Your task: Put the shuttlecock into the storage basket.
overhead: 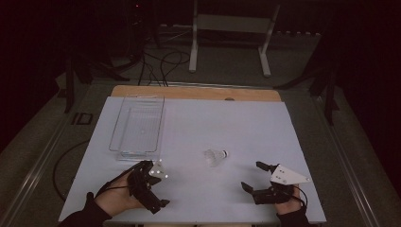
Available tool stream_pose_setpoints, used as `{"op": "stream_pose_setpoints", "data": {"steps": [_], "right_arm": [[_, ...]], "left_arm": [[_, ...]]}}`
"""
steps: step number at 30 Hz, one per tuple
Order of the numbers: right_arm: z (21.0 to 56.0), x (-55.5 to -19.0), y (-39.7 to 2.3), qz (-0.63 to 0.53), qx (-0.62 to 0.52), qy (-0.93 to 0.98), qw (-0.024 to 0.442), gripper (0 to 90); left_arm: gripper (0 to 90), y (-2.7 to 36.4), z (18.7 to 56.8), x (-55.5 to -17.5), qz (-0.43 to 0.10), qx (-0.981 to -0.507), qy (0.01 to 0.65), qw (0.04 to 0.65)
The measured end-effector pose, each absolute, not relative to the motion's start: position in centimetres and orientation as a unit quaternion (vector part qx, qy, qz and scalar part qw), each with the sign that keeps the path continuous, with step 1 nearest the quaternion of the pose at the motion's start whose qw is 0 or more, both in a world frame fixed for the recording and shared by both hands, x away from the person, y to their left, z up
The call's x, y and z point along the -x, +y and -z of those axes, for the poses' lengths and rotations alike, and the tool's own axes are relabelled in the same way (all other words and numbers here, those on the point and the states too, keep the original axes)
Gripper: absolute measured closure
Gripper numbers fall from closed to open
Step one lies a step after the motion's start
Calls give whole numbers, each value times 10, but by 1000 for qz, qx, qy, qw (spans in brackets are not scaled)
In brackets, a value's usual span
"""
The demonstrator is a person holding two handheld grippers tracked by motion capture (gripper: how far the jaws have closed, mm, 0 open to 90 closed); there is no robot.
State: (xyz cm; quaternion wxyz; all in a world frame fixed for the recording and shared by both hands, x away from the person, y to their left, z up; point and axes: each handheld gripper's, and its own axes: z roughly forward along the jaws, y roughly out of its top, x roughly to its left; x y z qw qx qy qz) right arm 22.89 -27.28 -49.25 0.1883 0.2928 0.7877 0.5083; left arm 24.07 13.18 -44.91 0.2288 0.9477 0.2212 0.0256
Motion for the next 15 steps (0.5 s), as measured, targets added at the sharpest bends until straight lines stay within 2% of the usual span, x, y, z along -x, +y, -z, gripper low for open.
{"op": "stream_pose_setpoints", "data": {"steps": [15], "right_arm": [[492, -229, -273, -506, -294, 788, 193, 88]], "left_arm": [[1, 116, 450, -243, -15, -956, 203, 210]]}}
